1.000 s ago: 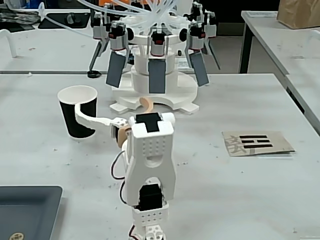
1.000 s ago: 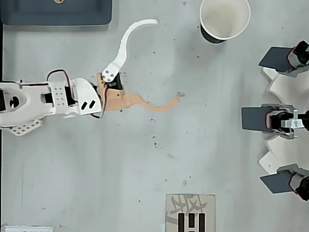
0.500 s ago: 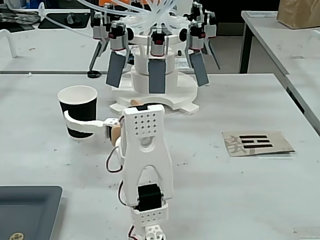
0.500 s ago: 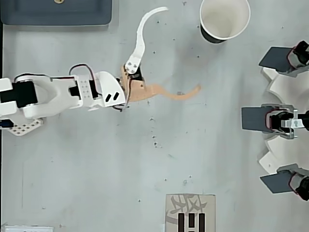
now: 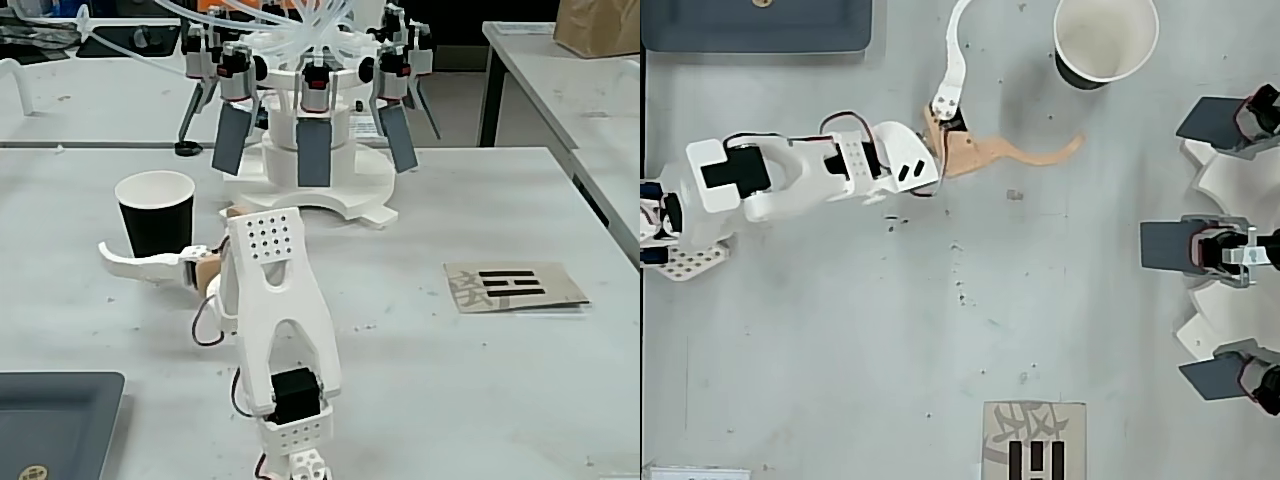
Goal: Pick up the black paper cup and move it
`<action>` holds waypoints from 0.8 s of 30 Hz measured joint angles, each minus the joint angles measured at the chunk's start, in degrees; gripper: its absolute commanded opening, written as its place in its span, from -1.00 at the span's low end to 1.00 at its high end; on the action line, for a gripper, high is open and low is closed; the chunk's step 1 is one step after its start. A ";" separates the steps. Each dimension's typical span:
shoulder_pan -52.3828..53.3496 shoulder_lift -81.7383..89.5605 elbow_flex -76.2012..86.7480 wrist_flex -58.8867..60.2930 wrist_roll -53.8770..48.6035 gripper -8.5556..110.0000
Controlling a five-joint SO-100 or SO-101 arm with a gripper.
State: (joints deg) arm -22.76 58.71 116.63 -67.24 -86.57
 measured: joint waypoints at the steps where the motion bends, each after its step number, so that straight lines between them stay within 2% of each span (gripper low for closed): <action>1: -0.26 -0.88 -1.76 0.88 0.00 0.11; 12: -0.97 -12.30 -24.17 12.30 -0.18 0.11; 24: -1.76 -19.42 -39.20 19.60 0.00 0.10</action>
State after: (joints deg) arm -24.52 39.29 77.43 -47.64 -86.57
